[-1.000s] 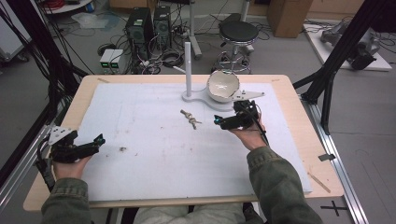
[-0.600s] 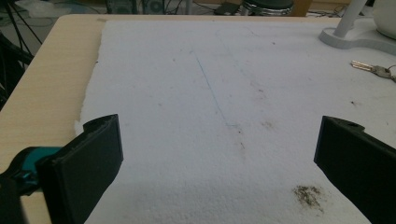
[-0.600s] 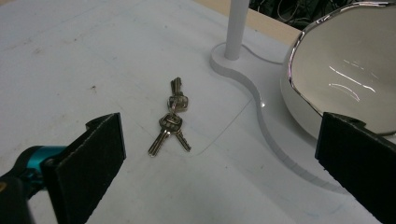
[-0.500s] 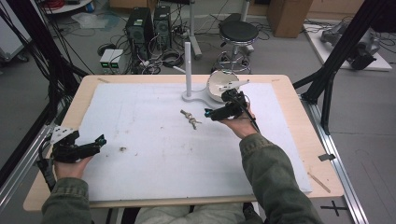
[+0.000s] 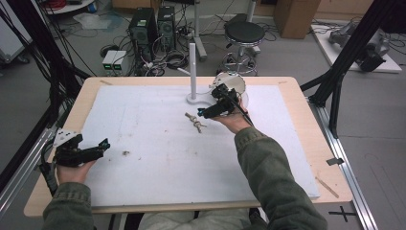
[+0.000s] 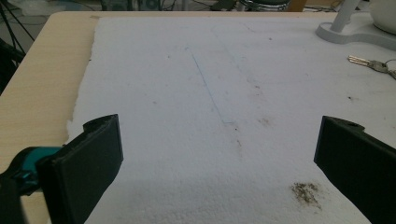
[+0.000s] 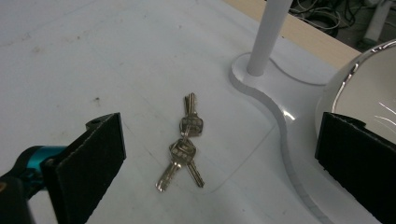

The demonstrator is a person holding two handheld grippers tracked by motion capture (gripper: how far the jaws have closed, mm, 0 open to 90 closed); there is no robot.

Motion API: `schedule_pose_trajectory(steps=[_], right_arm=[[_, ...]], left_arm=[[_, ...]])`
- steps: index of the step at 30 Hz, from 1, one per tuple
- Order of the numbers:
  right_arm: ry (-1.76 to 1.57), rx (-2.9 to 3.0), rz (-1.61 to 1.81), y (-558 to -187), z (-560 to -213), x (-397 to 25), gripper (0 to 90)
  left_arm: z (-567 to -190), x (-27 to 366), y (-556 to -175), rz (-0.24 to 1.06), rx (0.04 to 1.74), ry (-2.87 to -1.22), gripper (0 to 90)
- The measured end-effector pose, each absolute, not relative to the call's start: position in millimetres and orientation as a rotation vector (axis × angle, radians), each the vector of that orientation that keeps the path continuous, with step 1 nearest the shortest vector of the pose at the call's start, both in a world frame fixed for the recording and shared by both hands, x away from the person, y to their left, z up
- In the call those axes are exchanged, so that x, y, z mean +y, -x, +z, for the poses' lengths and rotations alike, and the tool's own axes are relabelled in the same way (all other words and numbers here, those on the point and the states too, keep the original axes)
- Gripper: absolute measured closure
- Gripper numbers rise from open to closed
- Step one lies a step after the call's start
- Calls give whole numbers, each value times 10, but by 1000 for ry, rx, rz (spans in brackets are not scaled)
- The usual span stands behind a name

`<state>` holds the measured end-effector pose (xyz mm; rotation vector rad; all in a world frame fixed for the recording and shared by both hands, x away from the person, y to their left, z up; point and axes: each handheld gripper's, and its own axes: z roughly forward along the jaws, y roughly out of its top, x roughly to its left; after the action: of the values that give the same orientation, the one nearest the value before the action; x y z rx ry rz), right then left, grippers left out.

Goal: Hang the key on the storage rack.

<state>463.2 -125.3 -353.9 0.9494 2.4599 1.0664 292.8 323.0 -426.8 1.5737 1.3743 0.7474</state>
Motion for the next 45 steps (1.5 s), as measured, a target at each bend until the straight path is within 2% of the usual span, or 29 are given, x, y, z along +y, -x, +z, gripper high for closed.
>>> schedule_pose_trajectory(steps=[23,44,45], right_arm=[[-872,2596,879,-4955,-3685,-612,7],[-891,2761,640,-5419,-4040,-211,11],[-900,2772,615,-5433,-4075,-200,42]], left_arm=[[-4273,3224,-2934,735,1367,-1576,17],[-4286,3234,-2938,709,1359,-1570,17],[-4287,3237,-2938,709,1361,-1569,17]])
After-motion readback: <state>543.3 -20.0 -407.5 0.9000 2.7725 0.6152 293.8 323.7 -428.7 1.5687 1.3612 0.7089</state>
